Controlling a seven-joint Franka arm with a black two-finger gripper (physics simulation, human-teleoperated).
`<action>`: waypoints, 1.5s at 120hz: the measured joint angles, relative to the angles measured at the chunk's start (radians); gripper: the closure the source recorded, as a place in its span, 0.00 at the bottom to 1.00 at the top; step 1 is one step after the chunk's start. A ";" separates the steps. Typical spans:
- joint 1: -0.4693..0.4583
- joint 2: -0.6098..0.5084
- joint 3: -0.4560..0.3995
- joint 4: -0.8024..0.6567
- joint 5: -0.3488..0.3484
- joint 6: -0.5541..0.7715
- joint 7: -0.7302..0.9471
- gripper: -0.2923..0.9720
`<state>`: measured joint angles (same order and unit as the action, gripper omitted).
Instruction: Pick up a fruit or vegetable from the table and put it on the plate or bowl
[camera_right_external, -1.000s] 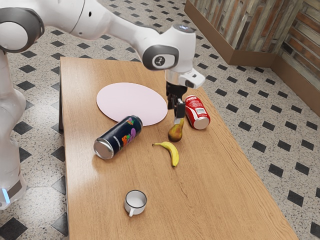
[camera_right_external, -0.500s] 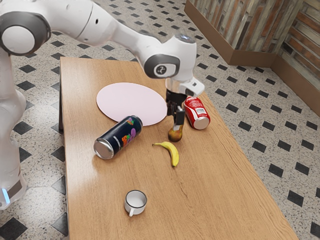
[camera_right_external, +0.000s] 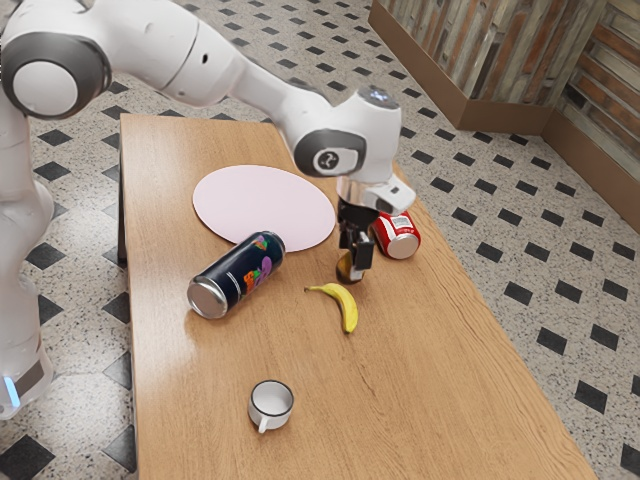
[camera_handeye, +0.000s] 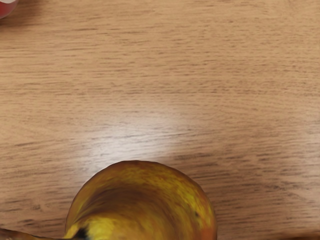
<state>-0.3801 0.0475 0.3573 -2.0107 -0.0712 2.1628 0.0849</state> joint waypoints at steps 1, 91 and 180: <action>0.000 0.001 0.000 0.000 0.000 0.001 0.000 0.23; 0.016 0.042 0.005 -0.006 -0.016 0.029 0.000 0.50; 0.021 -0.194 0.242 -0.010 0.117 -0.024 -0.018 0.59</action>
<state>-0.3586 -0.1469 0.5992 -2.0207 0.0462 2.1387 0.0672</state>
